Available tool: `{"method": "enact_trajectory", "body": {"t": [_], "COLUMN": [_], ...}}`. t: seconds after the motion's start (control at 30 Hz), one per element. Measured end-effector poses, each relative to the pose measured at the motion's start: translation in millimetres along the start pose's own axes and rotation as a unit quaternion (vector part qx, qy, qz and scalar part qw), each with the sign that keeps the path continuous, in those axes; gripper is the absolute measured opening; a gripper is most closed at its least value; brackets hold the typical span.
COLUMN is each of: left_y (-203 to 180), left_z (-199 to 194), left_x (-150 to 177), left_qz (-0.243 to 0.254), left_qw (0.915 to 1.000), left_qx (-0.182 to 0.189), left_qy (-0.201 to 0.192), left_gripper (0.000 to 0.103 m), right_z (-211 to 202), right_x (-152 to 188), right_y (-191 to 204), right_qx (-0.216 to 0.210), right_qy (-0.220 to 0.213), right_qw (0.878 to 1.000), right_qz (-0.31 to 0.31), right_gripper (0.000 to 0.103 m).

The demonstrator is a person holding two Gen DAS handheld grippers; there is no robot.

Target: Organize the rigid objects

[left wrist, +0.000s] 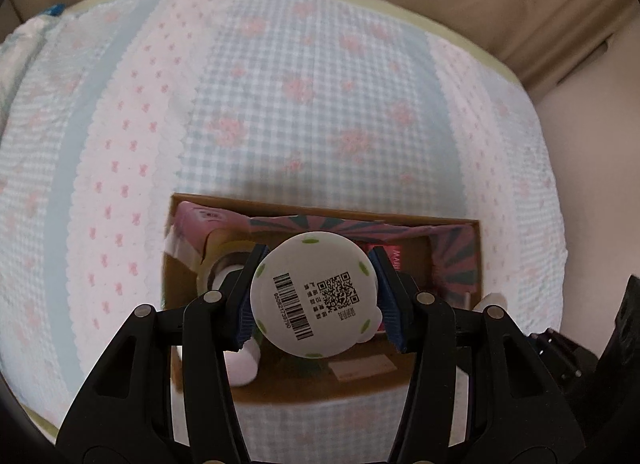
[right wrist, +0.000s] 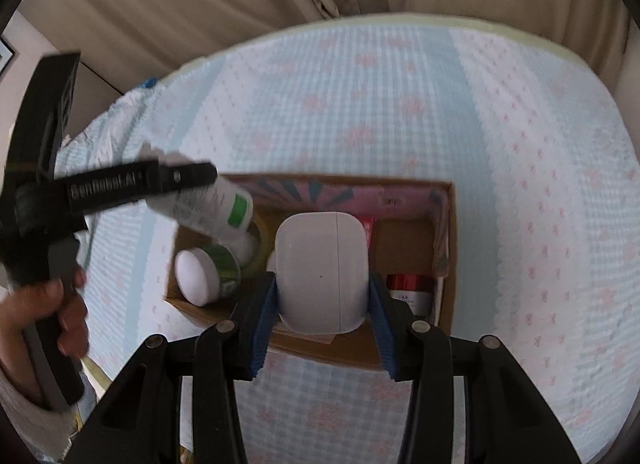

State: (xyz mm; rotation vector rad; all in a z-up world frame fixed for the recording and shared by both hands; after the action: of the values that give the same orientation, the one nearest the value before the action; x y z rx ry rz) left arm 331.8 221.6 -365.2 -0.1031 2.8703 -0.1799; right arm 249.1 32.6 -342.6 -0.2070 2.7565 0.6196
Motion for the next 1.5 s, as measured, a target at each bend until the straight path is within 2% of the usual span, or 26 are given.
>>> {"method": "enact_trajectory", "body": {"t": [0.27,0.47,0.5,0.53,0.57,0.6,0.63,0.67,0.73,0.93,1.13,1.33,1.5], "left_y": [-14,-34,-36,-38,-41,-42,-43,-43,-40,-29,-21,-18,-19], "left_z": [48,61,59,57,55,53,52,50,47,27,-4,-56,-120], "left_x": [-6,-9,-10,-12,-13,-14,-15,-17,-17,-10,2,22,41], "left_qz": [0.038,0.091,0.094,0.099,0.105,0.106,0.108,0.108,0.108,0.094,0.081,0.072,0.059], "left_qw": [0.9985,0.9949,0.9947,0.9944,0.9938,0.9938,0.9938,0.9937,0.9936,0.9952,0.9964,0.9963,0.9948], "left_qx": [-0.013,-0.013,-0.016,-0.019,-0.022,-0.019,-0.016,-0.013,-0.019,-0.024,-0.024,-0.025,-0.033], "left_qy": [0.037,0.042,0.036,0.032,0.031,0.025,0.025,0.026,0.026,0.015,-0.006,-0.040,-0.076], "left_gripper": [0.047,0.048,0.056,0.071,0.101,0.103,0.103,0.103,0.103,0.103,0.103,0.103,0.103], "right_z": [57,84,87,91,93,95,96,96,90,73,46,11,-37], "right_x": [8,14,16,18,19,21,22,22,24,29,29,24,18], "right_y": [-20,-15,-13,-11,-8,-7,-7,-6,-7,-20,-27,-18,-5], "right_qx": [-0.003,-0.022,-0.026,-0.032,-0.038,-0.043,-0.043,-0.041,-0.033,0.016,0.019,0.015,0.029], "right_qy": [0.051,0.082,0.087,0.093,0.099,0.103,0.102,0.100,0.086,0.079,0.055,0.033,0.001], "right_qw": [0.999,0.996,0.996,0.995,0.994,0.994,0.994,0.994,0.996,0.997,0.998,0.999,0.999], "right_qz": [0.005,-0.010,-0.014,-0.018,-0.021,-0.021,-0.019,-0.018,-0.019,-0.008,0.020,0.034,0.032], "right_gripper": [0.041,0.041,0.041,0.041,0.042,0.045,0.058,0.079,0.097,0.097,0.097,0.097,0.097]}}
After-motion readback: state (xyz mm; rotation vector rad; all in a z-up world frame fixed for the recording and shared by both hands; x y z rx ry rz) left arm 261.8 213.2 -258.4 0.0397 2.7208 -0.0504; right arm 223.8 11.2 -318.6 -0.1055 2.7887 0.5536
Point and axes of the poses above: each gripper's, at about its wrist camera, not at the fingertips, and z roughly the way its jaws point, y to its left, x to its underside, the point moved 2 cm from there along z, roughly the way its jaws point, and after that the axes turned 7 degrees about -x, right-handed, at the moved point
